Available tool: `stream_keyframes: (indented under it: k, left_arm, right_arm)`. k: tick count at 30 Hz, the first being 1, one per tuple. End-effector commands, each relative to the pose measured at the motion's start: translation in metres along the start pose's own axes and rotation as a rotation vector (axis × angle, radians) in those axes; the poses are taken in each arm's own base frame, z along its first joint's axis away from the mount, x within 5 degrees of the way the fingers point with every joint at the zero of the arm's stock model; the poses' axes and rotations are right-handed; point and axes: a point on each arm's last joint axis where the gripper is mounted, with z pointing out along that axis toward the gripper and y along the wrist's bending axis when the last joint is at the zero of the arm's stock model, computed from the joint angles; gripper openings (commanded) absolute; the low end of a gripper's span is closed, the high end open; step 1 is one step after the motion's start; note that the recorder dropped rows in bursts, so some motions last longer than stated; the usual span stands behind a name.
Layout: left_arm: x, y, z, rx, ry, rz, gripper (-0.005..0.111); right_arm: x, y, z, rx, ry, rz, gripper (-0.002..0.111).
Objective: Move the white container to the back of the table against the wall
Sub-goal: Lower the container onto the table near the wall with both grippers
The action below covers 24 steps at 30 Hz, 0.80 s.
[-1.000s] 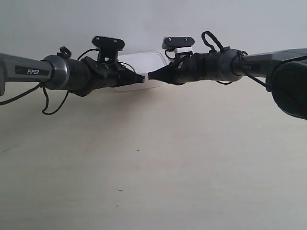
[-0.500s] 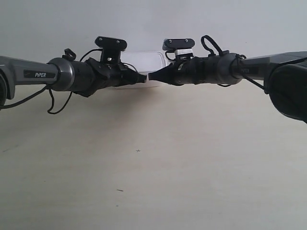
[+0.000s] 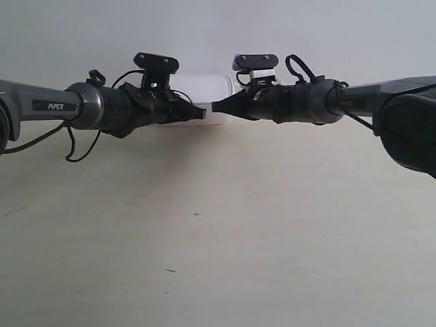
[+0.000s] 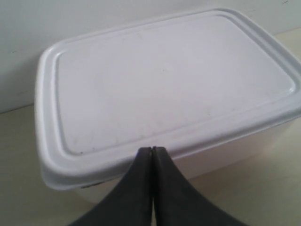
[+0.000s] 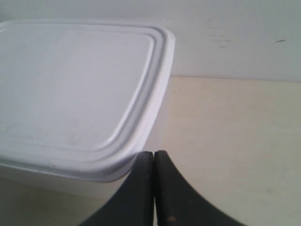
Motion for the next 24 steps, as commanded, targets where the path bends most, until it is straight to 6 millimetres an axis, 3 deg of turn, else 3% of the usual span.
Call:
stream_keyframes:
  k: [1,9,15,24]
  left_arm:
    - [-0.001,0.006,0.002,-0.009,-0.002,0.000,0.000]
    - [0.003,0.001,0.001,0.045,0.040,-0.001,0.000]
    - [0.006,-0.005,0.001,0.084,0.066,0.001,0.000]
    - [-0.009,-0.014,0.000,0.109,0.027,0.004,0.000]
  right_arm:
    - [-0.006,-0.002,-0.001,0.003,-0.028,-0.018,0.000]
    - [-0.023,-0.001,-0.011,0.001,-0.052,-0.077,0.000]
    - [-0.045,-0.014,-0.025,0.020,-0.076,-0.061,0.000]
    - [-0.045,-0.027,-0.029,0.036,-0.008,-0.048,0.000]
